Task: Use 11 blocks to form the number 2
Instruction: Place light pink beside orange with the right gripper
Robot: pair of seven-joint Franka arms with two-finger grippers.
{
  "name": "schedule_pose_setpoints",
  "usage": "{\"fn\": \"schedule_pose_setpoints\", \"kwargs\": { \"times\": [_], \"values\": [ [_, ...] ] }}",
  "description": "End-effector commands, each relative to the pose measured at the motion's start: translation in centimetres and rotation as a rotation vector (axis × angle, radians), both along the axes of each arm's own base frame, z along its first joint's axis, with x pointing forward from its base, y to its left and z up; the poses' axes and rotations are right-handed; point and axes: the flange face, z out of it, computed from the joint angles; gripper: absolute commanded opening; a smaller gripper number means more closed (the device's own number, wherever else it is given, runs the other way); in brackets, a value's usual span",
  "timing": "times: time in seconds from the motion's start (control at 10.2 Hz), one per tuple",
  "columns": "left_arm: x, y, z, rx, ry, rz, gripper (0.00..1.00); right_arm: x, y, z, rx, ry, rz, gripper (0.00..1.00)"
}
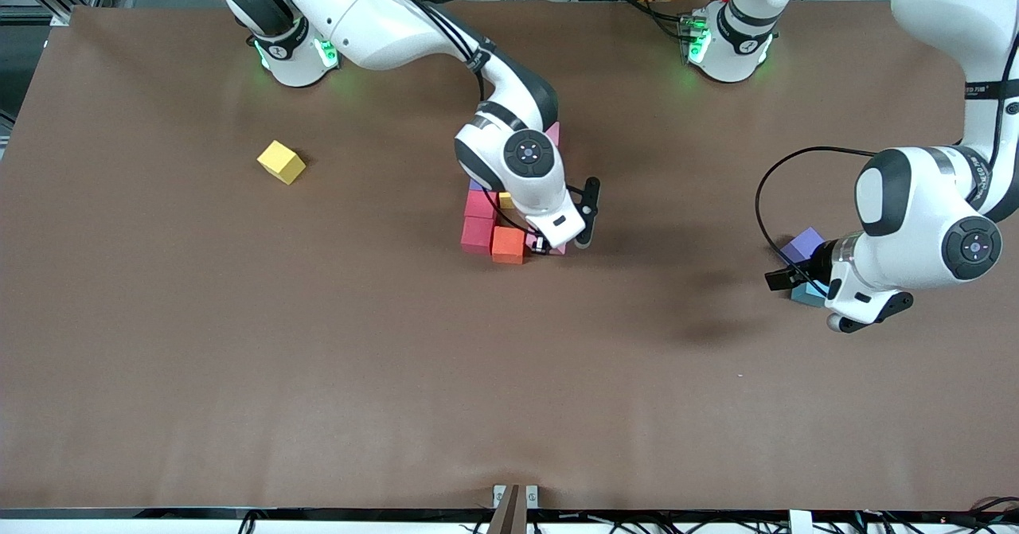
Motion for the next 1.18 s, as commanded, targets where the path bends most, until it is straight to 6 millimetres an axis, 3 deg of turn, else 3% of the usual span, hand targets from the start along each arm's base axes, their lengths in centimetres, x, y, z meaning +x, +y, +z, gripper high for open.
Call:
{"fn": "schedule_pose_setpoints", "kwargs": {
  "times": [0.0, 0.2, 0.59, 1.08],
  "values": [
    [0.1, 2.1, 0.9, -0.014, -0.019, -0.031, 1.00, -0.1, 0.6, -1.3, -0.036, -0.019, 0.062, 0.00],
    [0.1, 3.8, 1.1, -0.033, -0.027, -0.037, 1.00, 0.1, 0.4, -2.1, -0.054, -0.030, 0.086, 0.00],
    [0.1, 4.2, 1.3, -0.065, -0.032, -0.038, 1.00, 0.8, 0.0, -1.3, -0.080, -0.026, 0.082, 0.00],
    [0.1, 4.2, 1.3, -0.065, -0.033, -0.038, 1.00, 0.6, 0.2, -2.4, -0.089, -0.045, 0.091, 0.00]
  ]
}}
